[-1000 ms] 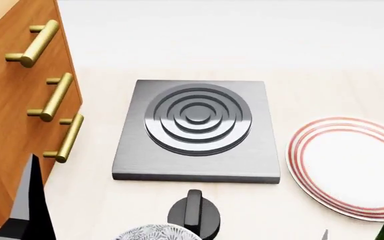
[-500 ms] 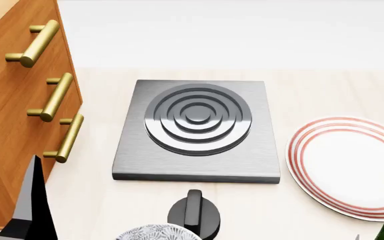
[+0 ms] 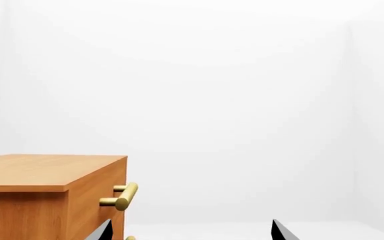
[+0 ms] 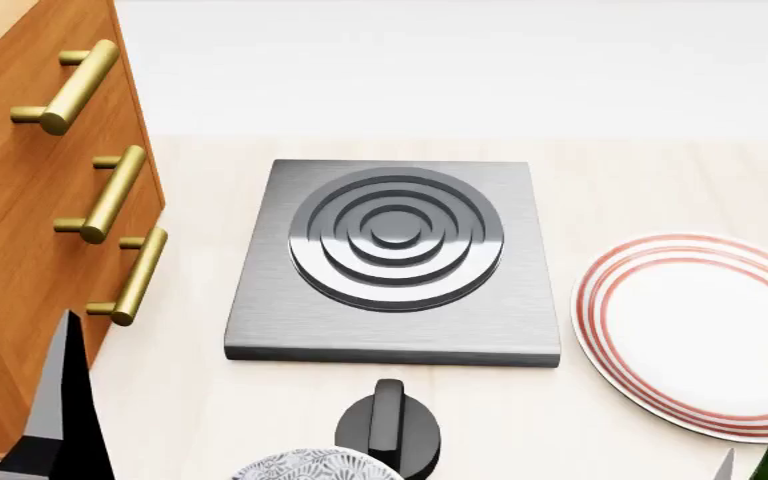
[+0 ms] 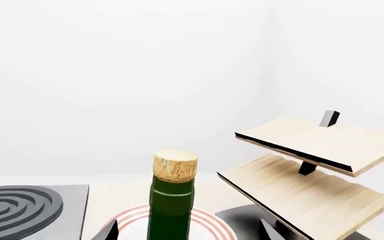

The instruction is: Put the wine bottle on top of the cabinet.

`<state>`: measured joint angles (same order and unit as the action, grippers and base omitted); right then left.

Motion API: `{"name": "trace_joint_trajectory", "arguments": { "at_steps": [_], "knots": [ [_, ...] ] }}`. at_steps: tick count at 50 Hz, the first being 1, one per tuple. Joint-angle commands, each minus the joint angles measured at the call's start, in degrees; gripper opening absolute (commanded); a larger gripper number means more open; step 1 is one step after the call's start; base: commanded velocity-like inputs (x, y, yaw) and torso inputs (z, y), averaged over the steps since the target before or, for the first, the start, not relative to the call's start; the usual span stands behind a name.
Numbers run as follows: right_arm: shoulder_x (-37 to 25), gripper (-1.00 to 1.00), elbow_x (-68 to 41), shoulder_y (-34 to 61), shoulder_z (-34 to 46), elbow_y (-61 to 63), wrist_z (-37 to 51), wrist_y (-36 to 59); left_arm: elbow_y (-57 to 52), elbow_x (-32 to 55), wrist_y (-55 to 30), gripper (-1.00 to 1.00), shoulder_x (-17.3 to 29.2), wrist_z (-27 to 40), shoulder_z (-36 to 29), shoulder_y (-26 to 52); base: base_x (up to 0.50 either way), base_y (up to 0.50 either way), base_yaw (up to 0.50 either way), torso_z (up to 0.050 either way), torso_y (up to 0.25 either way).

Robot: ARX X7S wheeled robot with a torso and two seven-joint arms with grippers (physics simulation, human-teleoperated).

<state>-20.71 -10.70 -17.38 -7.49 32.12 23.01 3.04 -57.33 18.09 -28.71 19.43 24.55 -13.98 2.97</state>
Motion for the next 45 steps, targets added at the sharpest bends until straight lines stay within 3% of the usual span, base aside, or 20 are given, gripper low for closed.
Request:
{"name": "trace_joint_trajectory", "arguments": {
  "at_steps": [1, 44, 45],
  "knots": [
    [-0.10, 1.00, -0.33, 2.65, 0.99, -2.60, -0.22, 0.59, -0.37, 0.53, -0.39, 1.00, 0.48, 0.80, -0.22, 0.31, 0.00, 0.00, 0.00, 0.000, 0.000],
    [-1.21, 1.00, -1.16, 8.57, 2.09, -5.80, -0.15, 2.90, 0.03, 1.52, 0.82, 1.00, 2.42, 3.05, -1.50, 0.51, 0.00, 0.00, 0.00, 0.000, 0.000],
    [-1.23, -1.00, -1.01, 8.47, 2.08, -5.83, -0.09, 2.75, 0.08, 1.52, 0.89, 1.00, 2.45, 3.09, -1.55, 0.50, 0.00, 0.00, 0.00, 0.000, 0.000]
  ]
}}
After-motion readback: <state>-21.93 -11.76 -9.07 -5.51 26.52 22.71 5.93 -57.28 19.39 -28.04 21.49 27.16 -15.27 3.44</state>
